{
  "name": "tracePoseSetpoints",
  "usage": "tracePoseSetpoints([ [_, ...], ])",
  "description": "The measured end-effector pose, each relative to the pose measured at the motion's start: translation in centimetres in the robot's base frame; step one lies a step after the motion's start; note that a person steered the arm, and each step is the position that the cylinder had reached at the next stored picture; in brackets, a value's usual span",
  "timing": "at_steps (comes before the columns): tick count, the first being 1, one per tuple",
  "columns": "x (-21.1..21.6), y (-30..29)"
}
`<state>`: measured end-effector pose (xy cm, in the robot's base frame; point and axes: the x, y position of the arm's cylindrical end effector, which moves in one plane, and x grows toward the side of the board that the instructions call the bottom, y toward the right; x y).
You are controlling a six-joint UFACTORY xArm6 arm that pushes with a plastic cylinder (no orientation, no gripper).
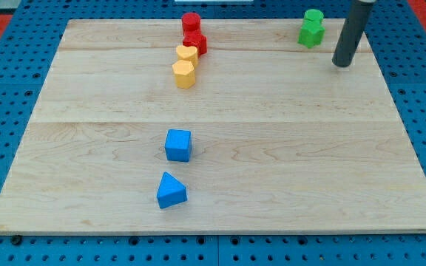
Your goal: Push blue triangle into blue cube
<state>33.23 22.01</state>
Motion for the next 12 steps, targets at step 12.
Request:
tracePoseSetpoints([
  [12, 22.1, -27.3],
])
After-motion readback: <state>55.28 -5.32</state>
